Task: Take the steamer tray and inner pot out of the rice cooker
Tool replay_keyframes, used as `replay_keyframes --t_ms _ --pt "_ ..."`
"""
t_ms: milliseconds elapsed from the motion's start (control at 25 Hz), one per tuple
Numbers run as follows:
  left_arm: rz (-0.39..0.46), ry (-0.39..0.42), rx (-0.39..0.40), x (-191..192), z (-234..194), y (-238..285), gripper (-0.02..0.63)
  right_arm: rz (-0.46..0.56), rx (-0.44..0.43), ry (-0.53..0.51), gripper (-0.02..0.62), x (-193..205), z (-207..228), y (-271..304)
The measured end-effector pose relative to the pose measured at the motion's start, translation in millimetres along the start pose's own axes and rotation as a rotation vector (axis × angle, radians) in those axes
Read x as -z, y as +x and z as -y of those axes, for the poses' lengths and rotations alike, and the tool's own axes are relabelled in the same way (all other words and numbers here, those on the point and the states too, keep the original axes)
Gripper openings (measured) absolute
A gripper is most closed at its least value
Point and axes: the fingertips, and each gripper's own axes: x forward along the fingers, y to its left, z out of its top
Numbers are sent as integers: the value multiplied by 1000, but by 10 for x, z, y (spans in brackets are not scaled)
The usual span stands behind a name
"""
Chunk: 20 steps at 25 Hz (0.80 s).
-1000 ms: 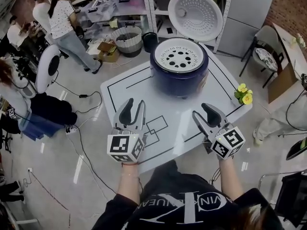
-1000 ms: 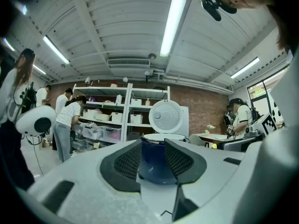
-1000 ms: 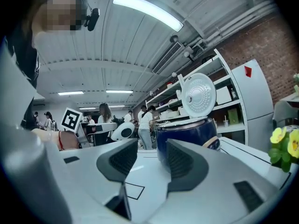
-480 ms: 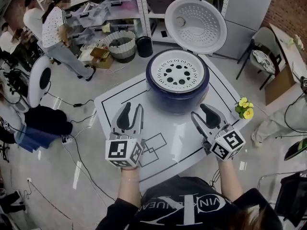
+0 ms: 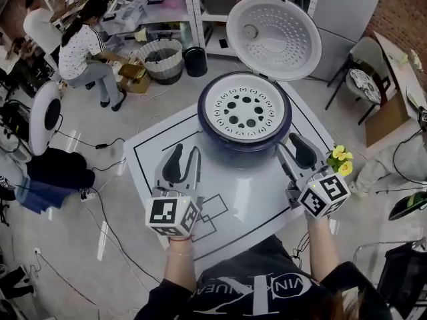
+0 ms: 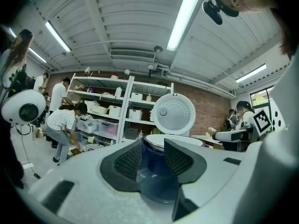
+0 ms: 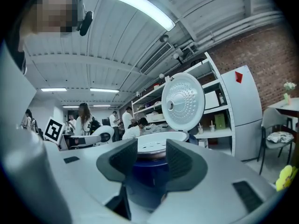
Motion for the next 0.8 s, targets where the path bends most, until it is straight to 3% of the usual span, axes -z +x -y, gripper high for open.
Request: replay_keyframes --t_ms 360,560,800 --pt "14 -4 -59 -106 155 326 124 -62 -29 -61 181 -160 420 397" --pt "26 -44 -84 -162 196 508 124 -110 -20 -126 181 -240 642 600" --pt "29 -27 -112 -216 171 726 124 -188 -24 -186 181 -229 813 909"
